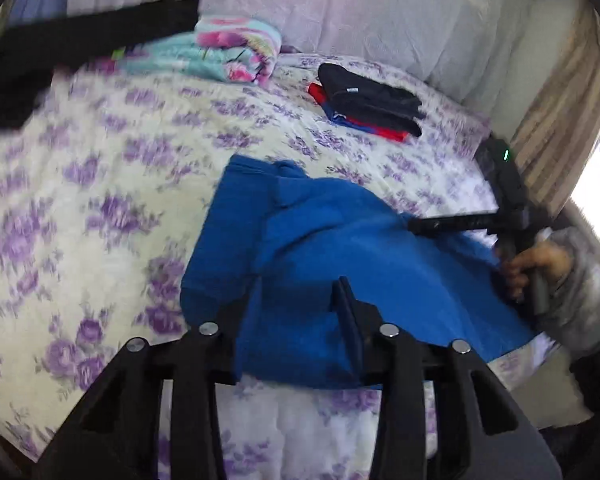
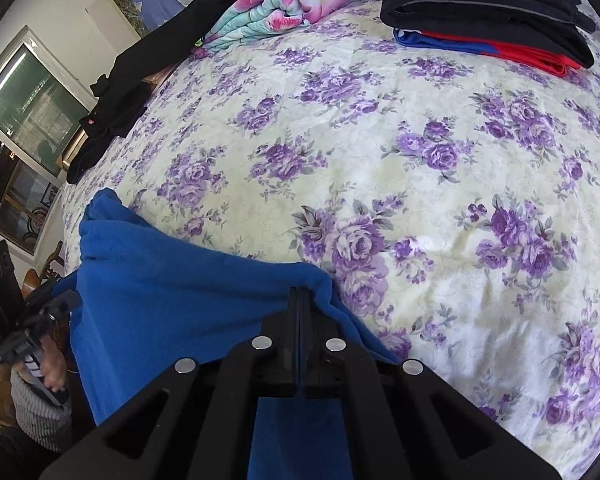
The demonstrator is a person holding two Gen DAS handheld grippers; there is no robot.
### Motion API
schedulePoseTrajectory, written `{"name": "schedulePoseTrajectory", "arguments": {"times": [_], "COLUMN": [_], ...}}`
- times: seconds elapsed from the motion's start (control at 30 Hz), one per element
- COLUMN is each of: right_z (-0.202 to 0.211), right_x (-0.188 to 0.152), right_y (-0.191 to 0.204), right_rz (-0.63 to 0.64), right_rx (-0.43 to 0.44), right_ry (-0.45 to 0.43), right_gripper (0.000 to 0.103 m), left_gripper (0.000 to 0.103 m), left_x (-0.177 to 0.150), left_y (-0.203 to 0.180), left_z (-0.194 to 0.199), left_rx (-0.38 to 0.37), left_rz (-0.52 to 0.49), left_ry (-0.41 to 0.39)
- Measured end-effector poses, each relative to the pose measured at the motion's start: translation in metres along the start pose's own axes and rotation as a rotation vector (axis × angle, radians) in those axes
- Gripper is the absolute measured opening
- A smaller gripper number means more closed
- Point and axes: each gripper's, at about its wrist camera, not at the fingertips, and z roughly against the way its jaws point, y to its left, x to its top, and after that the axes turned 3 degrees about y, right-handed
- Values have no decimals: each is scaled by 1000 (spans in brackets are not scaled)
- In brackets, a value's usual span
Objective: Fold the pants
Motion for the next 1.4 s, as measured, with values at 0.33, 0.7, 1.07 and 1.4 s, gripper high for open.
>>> {"name": "schedulePoseTrajectory", "arguments": {"times": [0.33, 0.7, 1.07, 1.4], "right_z": [14, 204, 271, 241], "right_x": [-17, -149, -362, -314], "right_y": [34, -36, -127, -134], "right_rz": [175, -174, -723, -591], "right_rx": [-370, -294, -170, -173], "right_ry": [-101, -573, -738, -769], "right_gripper": [62, 78, 74, 21], "left_gripper": [77, 96, 96, 96], "left_x": [8, 4, 15, -9], "left_y": [-76, -28, -161, -161], "left_z": [-17, -4, -39, -116], "left_rx": [347, 289, 61, 99], "left_rz": [-259, 23, -275, -259], "left_ry": [-30, -94, -21, 109]}}
